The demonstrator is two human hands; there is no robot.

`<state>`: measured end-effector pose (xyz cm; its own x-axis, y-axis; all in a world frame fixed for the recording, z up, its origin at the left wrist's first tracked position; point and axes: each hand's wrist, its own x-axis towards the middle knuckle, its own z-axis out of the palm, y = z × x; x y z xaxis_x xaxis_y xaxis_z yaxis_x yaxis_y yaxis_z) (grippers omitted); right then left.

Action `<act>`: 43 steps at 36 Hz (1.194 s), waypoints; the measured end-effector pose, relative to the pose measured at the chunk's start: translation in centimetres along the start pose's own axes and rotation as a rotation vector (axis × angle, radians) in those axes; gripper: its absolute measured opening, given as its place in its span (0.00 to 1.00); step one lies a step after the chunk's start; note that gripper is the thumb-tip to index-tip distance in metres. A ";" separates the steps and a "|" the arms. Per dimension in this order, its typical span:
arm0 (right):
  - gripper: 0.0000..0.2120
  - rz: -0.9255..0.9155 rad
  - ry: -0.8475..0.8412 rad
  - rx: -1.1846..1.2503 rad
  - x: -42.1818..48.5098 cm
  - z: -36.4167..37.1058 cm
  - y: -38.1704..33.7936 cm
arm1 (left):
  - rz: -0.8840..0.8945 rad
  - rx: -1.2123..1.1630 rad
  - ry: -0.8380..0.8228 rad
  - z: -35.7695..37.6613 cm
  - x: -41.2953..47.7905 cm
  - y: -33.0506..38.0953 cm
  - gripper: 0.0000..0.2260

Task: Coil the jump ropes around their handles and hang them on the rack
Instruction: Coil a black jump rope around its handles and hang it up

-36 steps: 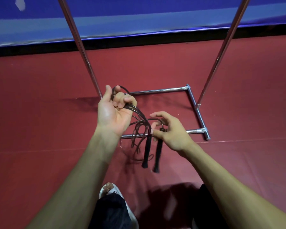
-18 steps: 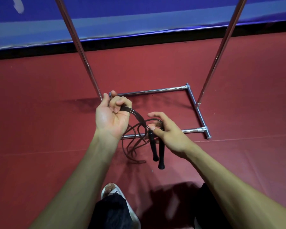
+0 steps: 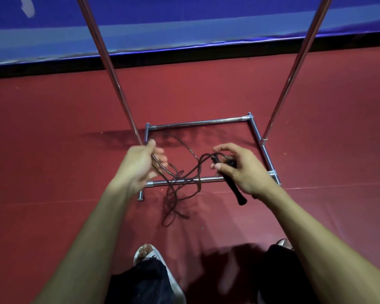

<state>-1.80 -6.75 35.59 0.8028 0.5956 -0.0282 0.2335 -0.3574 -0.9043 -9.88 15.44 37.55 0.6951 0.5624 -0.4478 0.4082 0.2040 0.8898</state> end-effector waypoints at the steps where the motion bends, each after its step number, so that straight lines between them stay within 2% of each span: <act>1: 0.15 -0.010 0.017 0.030 0.0 -0.3 -0.2 | 0.023 0.249 0.034 -0.5 0.2 -0.6 0.17; 4: 0.16 -0.049 0.012 0.145 -0.2 -0.9 -1.2 | 0.095 0.870 0.137 -0.9 0.5 -1.7 0.22; 6: 0.17 -0.071 -0.022 0.209 -0.5 -1.0 -1.9 | 0.141 1.019 0.197 -0.4 0.3 -1.8 0.23; 8: 0.17 -0.082 -0.074 0.275 -0.8 -0.9 -2.4 | 0.338 0.897 0.105 0.6 -0.4 -1.3 0.23; 10: 0.16 -0.093 -0.131 0.321 -0.9 -0.7 -2.7 | 0.575 0.703 -0.156 2.1 -1.4 -0.9 0.21; 11: 0.16 -0.100 -0.148 0.335 -1.0 -0.6 -2.8 | 0.635 0.625 -0.300 2.9 -2.1 -0.9 0.20; 13: 0.15 -0.095 -0.160 0.352 -1.0 -0.7 -2.7 | 0.627 0.483 -0.513 4.2 -3.1 -1.0 0.16; 15: 0.15 -0.073 -0.173 0.372 -1.0 -1.1 -2.6 | 0.502 0.346 -0.590 4.6 -3.5 -0.8 0.12; 17: 0.16 -0.058 -0.196 0.403 -1.1 -1.5 -2.6 | 0.447 0.329 -0.618 4.2 -3.2 -0.9 0.08; 20: 0.16 -0.044 -0.204 0.456 -1.0 -2.0 -2.6 | 0.468 0.532 -0.625 3.4 -2.7 -1.0 0.09; 22: 0.16 -0.048 -0.179 0.442 -1.0 -2.4 -2.5 | 0.463 0.616 -0.574 3.1 -2.6 -0.9 0.10; 25: 0.16 -0.053 -0.157 0.372 -0.9 -3.2 -2.2 | 0.479 0.623 -0.472 1.9 -2.3 -0.3 0.11; 29: 0.17 -0.056 -0.109 0.316 -1.0 -4.4 -1.7 | 0.584 0.679 -0.289 0.2 -1.5 0.2 0.13; 33: 0.20 -0.035 -0.101 0.356 -1.1 -5.2 -1.5 | 0.624 0.625 -0.199 0.4 -1.7 0.3 0.13; 37: 0.25 -0.015 -0.170 0.352 -1.1 -4.7 -1.7 | 0.702 0.576 -0.330 2.5 -3.2 0.2 0.13; 43: 0.17 -0.065 -0.181 -0.031 -0.6 -3.4 -2.6 | 0.709 0.642 -0.448 4.2 -3.9 -0.1 0.14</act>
<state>-1.02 -8.62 39.42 0.6746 0.7366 -0.0486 0.3004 -0.3341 -0.8934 -10.15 9.82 38.87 0.9987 0.0132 0.0485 -0.0313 -0.5918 0.8054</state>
